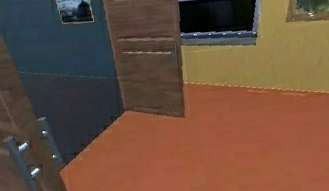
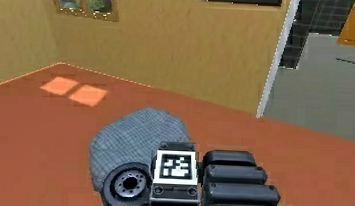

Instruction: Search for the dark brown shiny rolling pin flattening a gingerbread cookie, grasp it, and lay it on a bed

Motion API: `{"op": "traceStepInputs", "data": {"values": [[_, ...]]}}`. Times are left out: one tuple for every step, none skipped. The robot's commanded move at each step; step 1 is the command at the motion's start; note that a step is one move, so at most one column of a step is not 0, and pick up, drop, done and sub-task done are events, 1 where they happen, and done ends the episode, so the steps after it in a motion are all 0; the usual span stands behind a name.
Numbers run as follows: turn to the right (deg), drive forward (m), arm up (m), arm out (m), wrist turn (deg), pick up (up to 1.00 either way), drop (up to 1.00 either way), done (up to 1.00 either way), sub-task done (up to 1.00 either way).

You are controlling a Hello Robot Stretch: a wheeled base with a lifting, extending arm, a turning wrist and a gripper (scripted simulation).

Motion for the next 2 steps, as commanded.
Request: {"op": "traceStepInputs", "data": {"values": [[0.0,1.0,0.0,0.0,0.0,0.0,0.0,0.0,0.0],[-3.0,0.0,0.0,0.0,0.0,0.0,0.0,0.0,0.0]]}}
